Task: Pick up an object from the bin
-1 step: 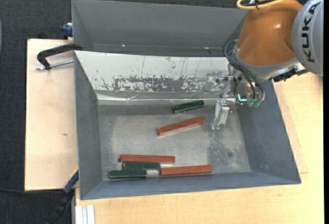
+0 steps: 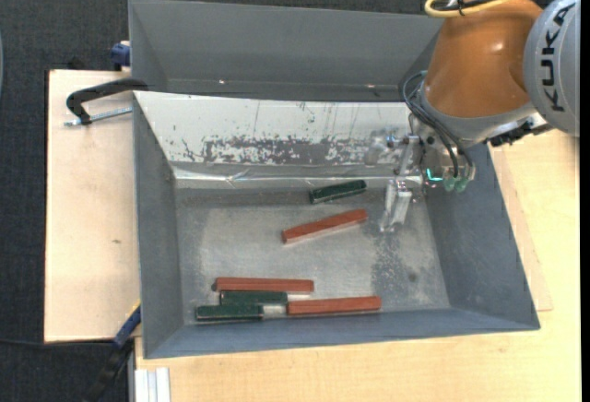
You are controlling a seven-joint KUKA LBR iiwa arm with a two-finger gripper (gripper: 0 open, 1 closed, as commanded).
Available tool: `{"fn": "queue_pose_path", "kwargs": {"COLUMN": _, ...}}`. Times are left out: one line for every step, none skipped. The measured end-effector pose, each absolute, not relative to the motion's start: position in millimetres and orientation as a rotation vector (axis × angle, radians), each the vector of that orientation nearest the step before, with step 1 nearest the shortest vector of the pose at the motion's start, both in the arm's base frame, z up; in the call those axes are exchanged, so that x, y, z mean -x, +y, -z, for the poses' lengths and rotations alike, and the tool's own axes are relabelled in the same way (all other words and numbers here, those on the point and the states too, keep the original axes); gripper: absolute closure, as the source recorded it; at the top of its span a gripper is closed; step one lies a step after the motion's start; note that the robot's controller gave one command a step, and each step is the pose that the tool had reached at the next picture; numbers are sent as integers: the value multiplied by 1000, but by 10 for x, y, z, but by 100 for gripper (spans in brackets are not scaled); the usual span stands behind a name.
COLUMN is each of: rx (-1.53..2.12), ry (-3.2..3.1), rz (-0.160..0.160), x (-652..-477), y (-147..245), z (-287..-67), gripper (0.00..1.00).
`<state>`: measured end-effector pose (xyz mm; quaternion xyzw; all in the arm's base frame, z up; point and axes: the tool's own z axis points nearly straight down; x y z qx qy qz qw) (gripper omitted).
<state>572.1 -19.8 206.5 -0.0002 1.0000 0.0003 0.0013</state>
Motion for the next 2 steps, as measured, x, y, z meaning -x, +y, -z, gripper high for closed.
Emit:
{"fn": "queue_pose_path", "kwargs": {"rx": 83, "ry": 3131, "rz": 0, "x": -5791, "y": -161, "z": -1719, "gripper": 0}}
{"fn": "queue_pose_path", "kwargs": {"rx": 81, "ry": 3135, "rz": -2, "x": -5664, "y": 47, "z": -1024, "gripper": 0}}
